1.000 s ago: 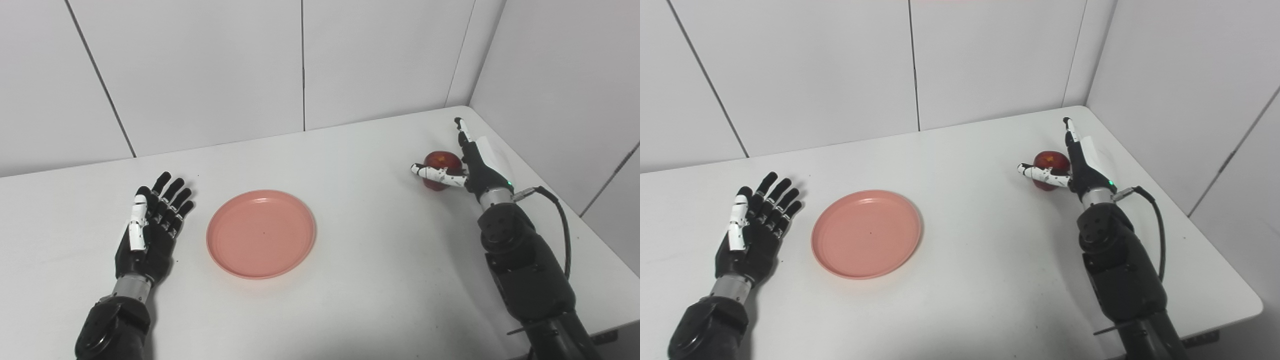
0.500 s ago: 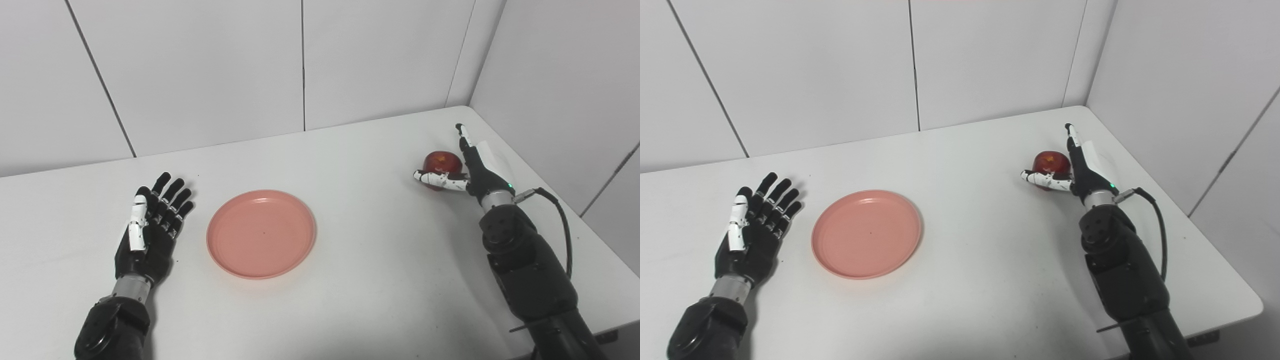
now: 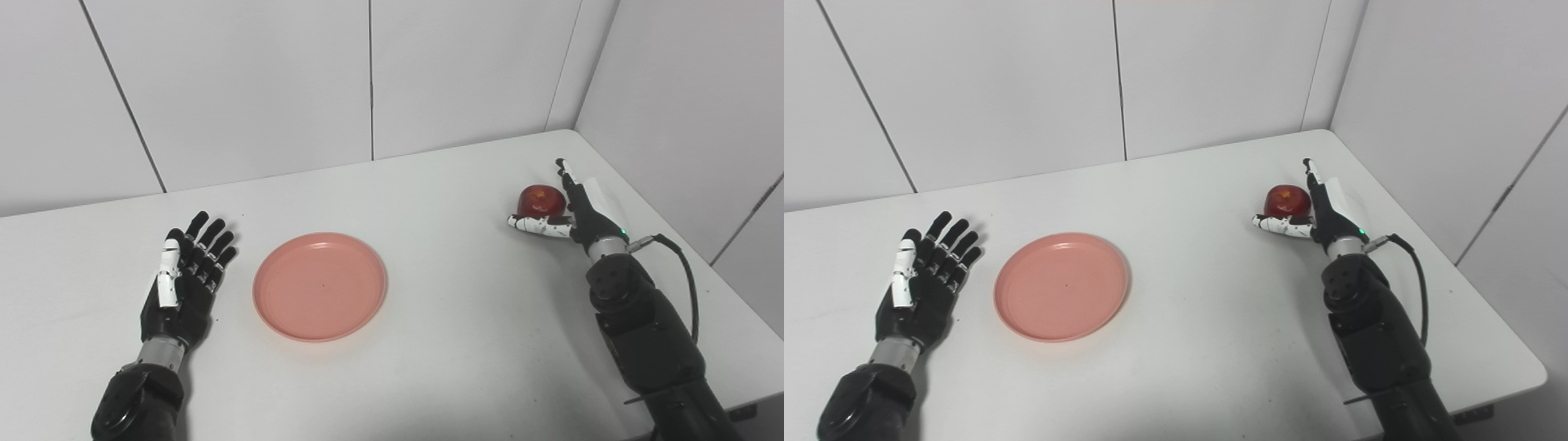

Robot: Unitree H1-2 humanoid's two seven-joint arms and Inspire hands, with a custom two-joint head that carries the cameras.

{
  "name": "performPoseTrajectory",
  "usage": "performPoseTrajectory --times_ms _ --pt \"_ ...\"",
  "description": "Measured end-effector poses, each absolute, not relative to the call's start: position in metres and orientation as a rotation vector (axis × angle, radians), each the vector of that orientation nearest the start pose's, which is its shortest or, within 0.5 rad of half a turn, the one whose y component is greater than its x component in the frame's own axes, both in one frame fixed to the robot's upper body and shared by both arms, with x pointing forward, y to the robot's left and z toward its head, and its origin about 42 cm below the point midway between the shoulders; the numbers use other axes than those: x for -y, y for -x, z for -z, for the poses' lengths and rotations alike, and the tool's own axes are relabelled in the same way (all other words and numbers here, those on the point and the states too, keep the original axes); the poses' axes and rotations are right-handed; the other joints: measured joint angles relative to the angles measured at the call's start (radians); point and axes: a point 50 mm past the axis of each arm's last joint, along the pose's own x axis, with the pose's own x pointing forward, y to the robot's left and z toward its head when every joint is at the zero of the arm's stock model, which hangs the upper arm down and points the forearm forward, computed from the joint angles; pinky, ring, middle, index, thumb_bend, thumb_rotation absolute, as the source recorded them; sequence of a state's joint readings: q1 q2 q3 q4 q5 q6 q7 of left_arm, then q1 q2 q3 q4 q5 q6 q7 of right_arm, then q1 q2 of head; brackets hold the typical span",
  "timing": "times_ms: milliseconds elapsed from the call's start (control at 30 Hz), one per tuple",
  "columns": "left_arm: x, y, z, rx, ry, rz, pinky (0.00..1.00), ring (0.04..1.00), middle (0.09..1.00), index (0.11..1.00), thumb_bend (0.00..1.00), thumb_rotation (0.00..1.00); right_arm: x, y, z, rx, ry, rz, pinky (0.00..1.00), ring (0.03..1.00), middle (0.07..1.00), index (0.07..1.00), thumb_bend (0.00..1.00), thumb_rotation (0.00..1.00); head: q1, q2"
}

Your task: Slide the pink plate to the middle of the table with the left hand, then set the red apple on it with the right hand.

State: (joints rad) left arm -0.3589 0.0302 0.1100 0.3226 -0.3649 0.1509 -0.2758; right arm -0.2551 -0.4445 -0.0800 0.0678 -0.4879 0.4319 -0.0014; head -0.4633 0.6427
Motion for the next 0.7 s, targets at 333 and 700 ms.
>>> performPoseTrajectory --times_ms 333,700 --pt "-0.203 -0.394 -0.12 -0.069 0.369 0.279 0.94 0.913 0.919 0.913 0.37 1.0 0.387 -0.362 -0.176 -0.216 0.862 0.351 0.74 0.838 0.867 0.876 1.0 0.34 0.005 0.003" --pt "-0.203 -0.393 -0.12 -0.068 0.367 0.28 0.93 0.905 0.911 0.906 0.38 1.0 0.381 -0.374 -0.172 -0.145 0.808 0.356 0.58 0.664 0.699 0.719 0.86 0.19 0.008 0.008"
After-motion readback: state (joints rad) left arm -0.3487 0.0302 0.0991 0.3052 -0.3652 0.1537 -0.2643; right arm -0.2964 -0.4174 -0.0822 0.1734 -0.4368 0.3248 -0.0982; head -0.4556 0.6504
